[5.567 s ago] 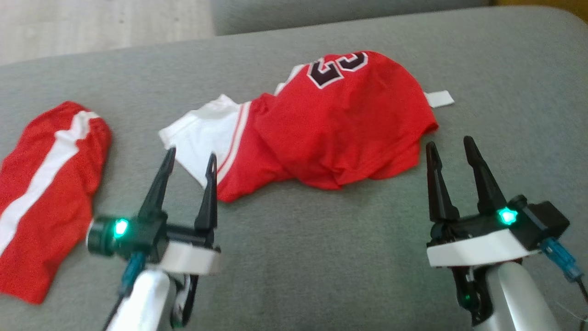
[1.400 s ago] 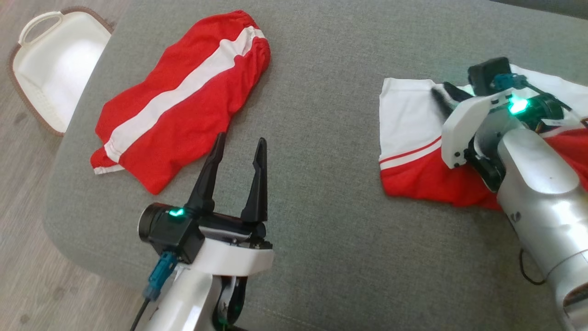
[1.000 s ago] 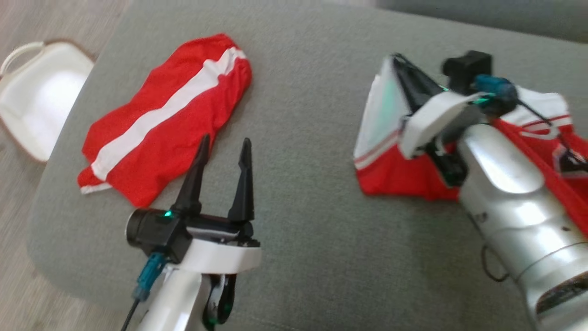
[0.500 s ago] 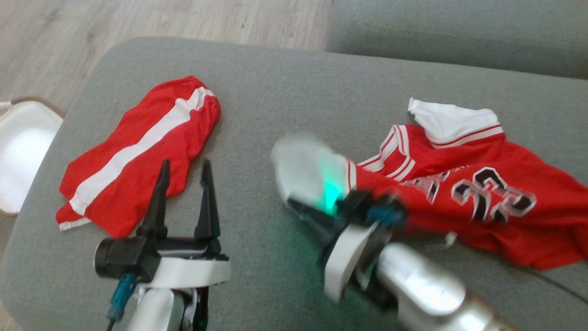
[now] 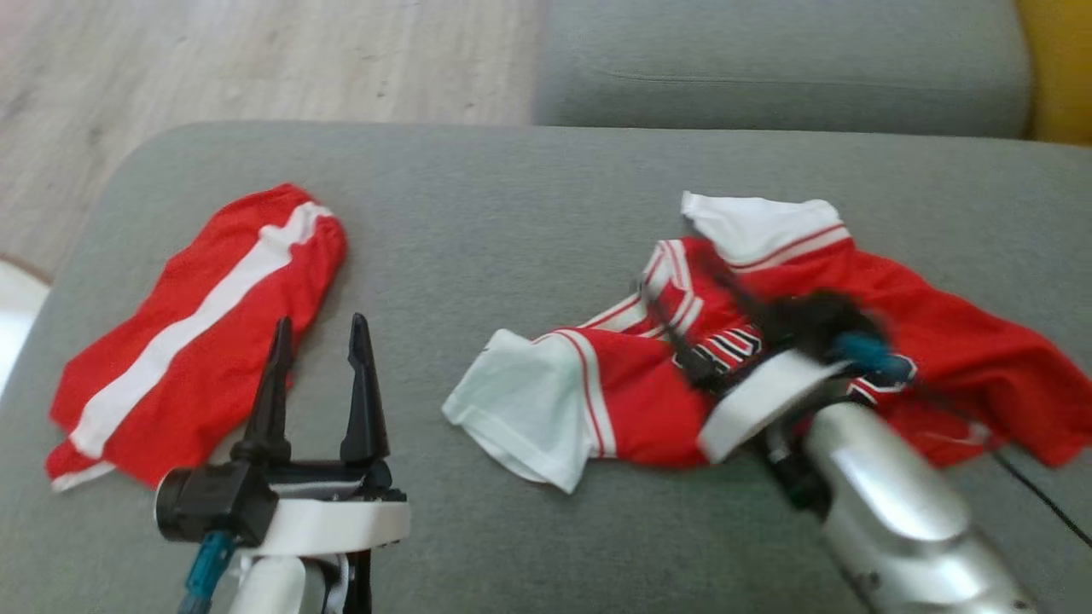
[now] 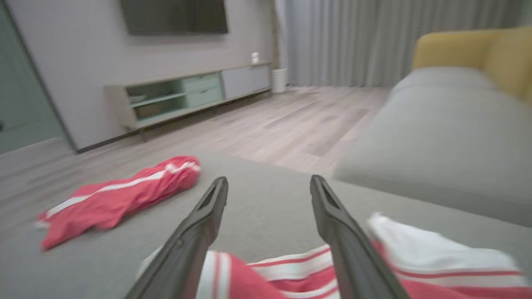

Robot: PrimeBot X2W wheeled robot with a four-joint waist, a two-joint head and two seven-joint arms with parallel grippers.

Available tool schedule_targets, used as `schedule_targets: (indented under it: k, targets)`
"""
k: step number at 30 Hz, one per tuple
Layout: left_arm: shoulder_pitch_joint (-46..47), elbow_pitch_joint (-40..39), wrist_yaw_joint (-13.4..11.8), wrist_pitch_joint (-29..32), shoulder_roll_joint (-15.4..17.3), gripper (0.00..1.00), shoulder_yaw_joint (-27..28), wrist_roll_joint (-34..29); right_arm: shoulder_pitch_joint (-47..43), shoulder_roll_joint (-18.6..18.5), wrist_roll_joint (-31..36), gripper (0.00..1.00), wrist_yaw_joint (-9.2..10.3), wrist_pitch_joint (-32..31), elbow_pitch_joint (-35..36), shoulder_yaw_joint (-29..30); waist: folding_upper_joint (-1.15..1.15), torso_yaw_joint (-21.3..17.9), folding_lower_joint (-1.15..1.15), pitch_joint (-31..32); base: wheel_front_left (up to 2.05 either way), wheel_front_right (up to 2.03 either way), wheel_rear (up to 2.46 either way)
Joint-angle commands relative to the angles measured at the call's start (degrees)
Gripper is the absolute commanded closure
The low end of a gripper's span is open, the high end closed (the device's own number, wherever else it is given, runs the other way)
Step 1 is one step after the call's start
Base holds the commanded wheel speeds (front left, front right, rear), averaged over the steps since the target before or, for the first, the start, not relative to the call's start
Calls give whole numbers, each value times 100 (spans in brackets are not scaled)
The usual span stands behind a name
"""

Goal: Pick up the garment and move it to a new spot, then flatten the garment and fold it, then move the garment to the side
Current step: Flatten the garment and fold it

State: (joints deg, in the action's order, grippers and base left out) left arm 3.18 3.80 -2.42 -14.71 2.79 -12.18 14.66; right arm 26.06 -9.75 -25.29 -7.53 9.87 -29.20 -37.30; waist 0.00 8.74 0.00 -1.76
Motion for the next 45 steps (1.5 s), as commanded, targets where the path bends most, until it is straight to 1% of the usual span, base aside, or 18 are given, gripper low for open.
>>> schedule_targets:
  k: [1,2,3,4,7,10,14,18,21,24,27,29,33,37,41,45]
  targets:
    - [125,-270,31,-29,9,0,193,41,-207,122,373,0,4,212,210,700,0,-263,0,5,0,0,0]
    - [125,-270,31,-29,9,0,193,41,-207,122,373,0,4,212,210,700,0,-263,0,5,0,0,0]
    - [102,-308,63,-29,9,0,152,48,-452,254,669,0,4,308,297,1361,0,-394,0,5,0,0,0]
    - [102,-308,63,-29,9,0,152,48,-452,254,669,0,4,308,297,1361,0,-394,0,5,0,0,0]
    - [76,-350,88,-29,9,0,97,51,-888,482,1042,0,4,395,509,2278,0,-569,0,-4,0,0,0]
    - [61,-365,111,-29,9,0,37,46,-1300,630,1311,0,4,429,753,2806,0,-700,0,-24,0,0,0]
    - [60,-363,147,-29,9,0,-52,18,-1595,681,1405,0,4,437,1009,3118,0,-794,0,-75,0,0,0]
    - [124,-392,174,-29,9,0,-130,-17,-1493,685,1417,0,4,345,1214,3288,0,-776,0,-215,0,0,0]
    - [231,-403,194,-29,9,0,-191,-26,-1224,686,1633,0,4,119,1292,3474,0,-681,0,-413,0,0,0]
    - [382,-398,220,-29,9,0,-260,-21,-794,686,1859,0,4,-337,1216,3713,0,-522,0,-683,0,0,0]
    - [546,-385,222,-29,9,0,-328,6,-247,651,2047,0,4,-898,1001,3813,0,-345,0,-949,0,0,0]
    - [647,-377,218,-29,9,0,-372,36,109,502,2050,0,4,-1217,812,3843,0,-219,0,-1116,0,0,0]
    - [812,-359,191,-29,9,0,-448,109,600,122,2027,0,4,-1721,285,3693,0,33,0,-1360,0,0,0]
    - [916,-347,162,-29,9,0,-533,182,852,-184,1909,0,4,-2069,-332,3342,0,231,0,-1492,0,0,0]
    - [984,-346,134,-29,9,0,-604,225,1054,-384,1740,0,4,-2298,-906,3114,0,391,0,-1592,0,0,0]
    - [1033,-353,104,-29,9,0,-650,272,1245,-506,1647,0,4,-2436,-1360,2948,0,507,0,-1688,0,0,0]
